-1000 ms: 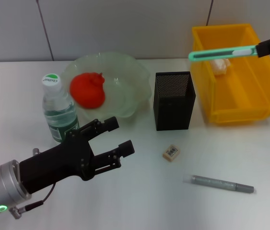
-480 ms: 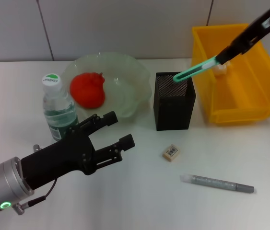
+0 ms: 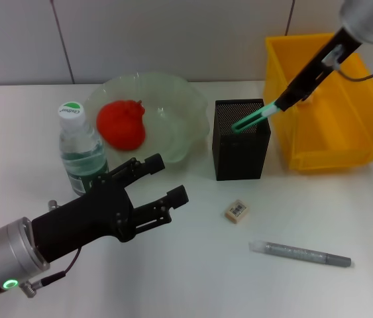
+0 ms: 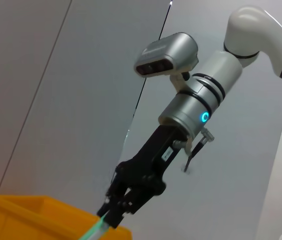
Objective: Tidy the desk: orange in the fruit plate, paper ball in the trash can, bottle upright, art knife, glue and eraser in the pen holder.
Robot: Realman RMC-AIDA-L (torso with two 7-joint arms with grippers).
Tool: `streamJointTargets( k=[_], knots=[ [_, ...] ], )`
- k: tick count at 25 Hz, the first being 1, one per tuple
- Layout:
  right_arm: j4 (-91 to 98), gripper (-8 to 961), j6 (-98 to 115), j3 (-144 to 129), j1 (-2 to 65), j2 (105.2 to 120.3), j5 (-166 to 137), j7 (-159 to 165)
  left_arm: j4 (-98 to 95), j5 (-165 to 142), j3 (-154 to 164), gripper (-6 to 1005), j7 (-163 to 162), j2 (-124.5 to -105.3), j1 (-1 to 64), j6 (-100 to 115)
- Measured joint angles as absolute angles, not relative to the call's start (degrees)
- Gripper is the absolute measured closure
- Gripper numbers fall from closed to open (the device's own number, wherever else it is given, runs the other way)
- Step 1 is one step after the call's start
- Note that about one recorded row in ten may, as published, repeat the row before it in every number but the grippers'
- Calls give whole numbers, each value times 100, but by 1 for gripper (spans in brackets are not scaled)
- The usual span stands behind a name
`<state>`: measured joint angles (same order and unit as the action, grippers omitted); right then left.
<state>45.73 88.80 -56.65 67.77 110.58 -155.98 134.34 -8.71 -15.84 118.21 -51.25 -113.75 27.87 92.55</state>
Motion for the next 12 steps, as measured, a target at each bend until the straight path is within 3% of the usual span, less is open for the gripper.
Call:
streamJointTargets(
  k=[4,8,12],
  knots=[
    [4636,708,8691,-5673,6755,11235,-15644,13375,-850,-1591,11856,154,-5123,-11382,2782,9245],
    [4690,703,8633,-5673,6738,11319,-15637,13353,-834,-1615,11883,154,-5123,-11373,2755,9245],
    [5103,566,8605,-5602,6535,11442,-15500,13312,-834,-1811,11869,154,-5123,-11339,2737,9244]
  ],
)
